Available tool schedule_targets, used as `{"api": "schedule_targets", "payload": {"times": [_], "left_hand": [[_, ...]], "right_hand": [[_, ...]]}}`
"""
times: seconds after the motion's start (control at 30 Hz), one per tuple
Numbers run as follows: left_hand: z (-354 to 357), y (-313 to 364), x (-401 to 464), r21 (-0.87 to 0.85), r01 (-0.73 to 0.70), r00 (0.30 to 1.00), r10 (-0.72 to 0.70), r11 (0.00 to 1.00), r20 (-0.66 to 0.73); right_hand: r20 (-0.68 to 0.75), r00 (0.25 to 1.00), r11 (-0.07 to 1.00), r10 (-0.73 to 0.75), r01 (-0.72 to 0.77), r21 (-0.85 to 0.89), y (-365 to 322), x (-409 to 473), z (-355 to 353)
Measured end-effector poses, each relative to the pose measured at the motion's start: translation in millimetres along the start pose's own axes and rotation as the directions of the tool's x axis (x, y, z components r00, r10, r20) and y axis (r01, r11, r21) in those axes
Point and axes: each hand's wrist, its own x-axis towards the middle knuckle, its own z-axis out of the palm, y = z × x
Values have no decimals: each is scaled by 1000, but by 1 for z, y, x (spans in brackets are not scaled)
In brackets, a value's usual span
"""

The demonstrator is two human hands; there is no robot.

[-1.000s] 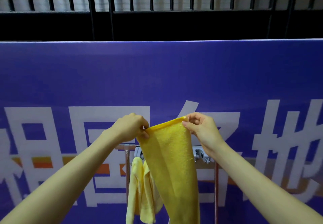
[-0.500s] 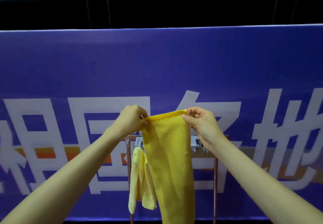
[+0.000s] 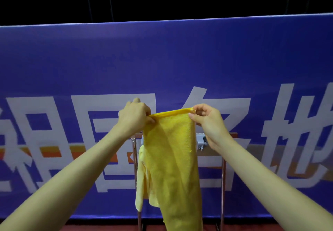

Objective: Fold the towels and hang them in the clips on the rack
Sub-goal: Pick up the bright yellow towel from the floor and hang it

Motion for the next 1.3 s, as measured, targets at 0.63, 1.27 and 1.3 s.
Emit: {"api": "schedule_targets", "payload": {"times": [0.63, 1.27, 1.3], "left_hand": [[-17, 6, -24, -626, -194, 740, 531, 755, 412], [7, 10, -23, -219, -571, 815, 579, 791, -35], [7, 9, -21, -210, -578, 813, 577, 789, -71]], "right_hand": [[42, 992, 992, 120, -121, 28, -4, 8, -18], [56, 992, 993, 114, -113, -11, 4, 2, -22], [58, 992, 994, 113, -113, -4, 5, 2, -22]]}}
